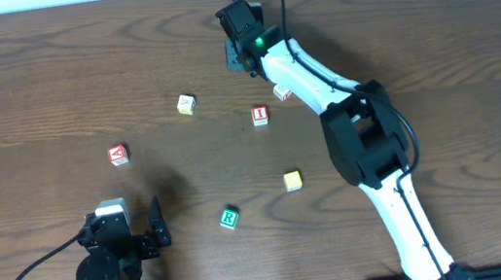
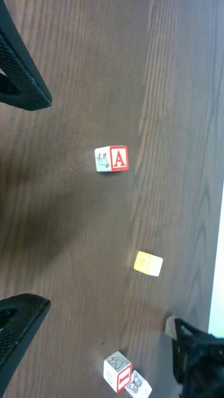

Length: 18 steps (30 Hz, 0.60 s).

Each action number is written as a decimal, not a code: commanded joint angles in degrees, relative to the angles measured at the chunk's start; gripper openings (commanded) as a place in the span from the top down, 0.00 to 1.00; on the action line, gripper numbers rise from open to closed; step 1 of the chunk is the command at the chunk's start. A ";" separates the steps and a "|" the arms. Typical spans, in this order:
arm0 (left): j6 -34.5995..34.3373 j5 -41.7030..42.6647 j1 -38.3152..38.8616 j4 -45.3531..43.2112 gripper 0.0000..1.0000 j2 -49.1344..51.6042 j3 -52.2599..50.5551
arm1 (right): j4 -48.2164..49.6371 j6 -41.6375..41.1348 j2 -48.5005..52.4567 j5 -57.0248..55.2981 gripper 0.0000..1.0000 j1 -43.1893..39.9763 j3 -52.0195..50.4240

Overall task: Spell out Ai2
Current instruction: 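Grasp the blue 2 block with the right gripper, then carry the 2 block and place it right of the I block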

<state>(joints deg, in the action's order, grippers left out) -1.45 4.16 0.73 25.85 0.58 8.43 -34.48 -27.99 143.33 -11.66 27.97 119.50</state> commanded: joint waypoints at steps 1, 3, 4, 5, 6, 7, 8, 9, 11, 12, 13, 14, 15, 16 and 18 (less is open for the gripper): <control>0.20 0.20 -0.35 0.24 0.05 -0.33 -0.98 | -3.30 3.43 -7.10 0.11 0.99 -0.09 0.00; 0.20 0.20 -0.35 0.24 0.05 -0.33 -0.98 | -6.12 3.43 -10.99 0.11 0.99 -0.09 0.00; 0.20 0.20 -0.35 0.24 0.05 -0.33 -0.98 | -7.48 3.45 -12.68 0.11 0.99 -0.09 0.00; 0.20 0.20 -0.35 0.24 0.05 -0.33 -0.98 | -9.22 3.43 -14.88 0.15 0.99 -0.09 0.00; 0.20 0.20 -0.35 0.24 0.05 -0.33 -0.98 | -11.15 3.43 -16.83 0.28 0.99 -0.09 0.00; 0.20 0.20 -0.35 0.24 0.05 -0.33 -0.98 | -13.09 3.43 -18.71 0.37 0.99 -0.09 0.00; 0.20 0.20 -0.35 0.24 0.05 -0.33 -0.98 | -15.13 3.45 -20.24 0.63 0.99 -0.09 0.00; 0.20 0.20 -0.35 0.24 0.05 -0.33 -0.98 | -18.05 3.78 -22.23 1.01 0.99 -0.09 0.00; 0.20 0.20 -0.35 0.24 0.04 -0.33 -0.98 | -23.80 5.44 -25.07 2.23 0.99 -0.09 0.00; 0.20 0.20 -0.35 0.24 0.05 -0.33 -0.98 | -26.45 5.88 -26.01 3.06 0.99 -0.09 -0.02; 0.20 0.20 -0.35 0.24 0.05 -0.33 -0.98 | -29.51 5.84 -26.91 4.02 0.99 -0.09 -0.17; 0.20 0.20 -0.35 0.24 0.05 -0.33 -0.98 | -32.26 6.25 -27.61 5.35 0.98 -0.09 -0.37; 0.20 0.20 -0.35 0.24 0.04 -0.33 -0.98 | -34.14 6.49 -28.15 5.97 0.99 -0.15 -0.87; 0.20 0.20 -0.35 0.24 0.05 -0.33 -0.98 | -35.54 6.67 -28.92 5.92 0.99 -0.15 -1.75; 0.20 0.20 -0.35 0.24 0.05 -0.33 -0.98 | -35.26 6.64 -31.36 5.92 0.98 0.04 -6.14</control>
<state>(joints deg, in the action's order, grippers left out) -1.45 4.16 0.73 25.85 0.58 8.43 -69.47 -22.74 113.40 -7.25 27.97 117.45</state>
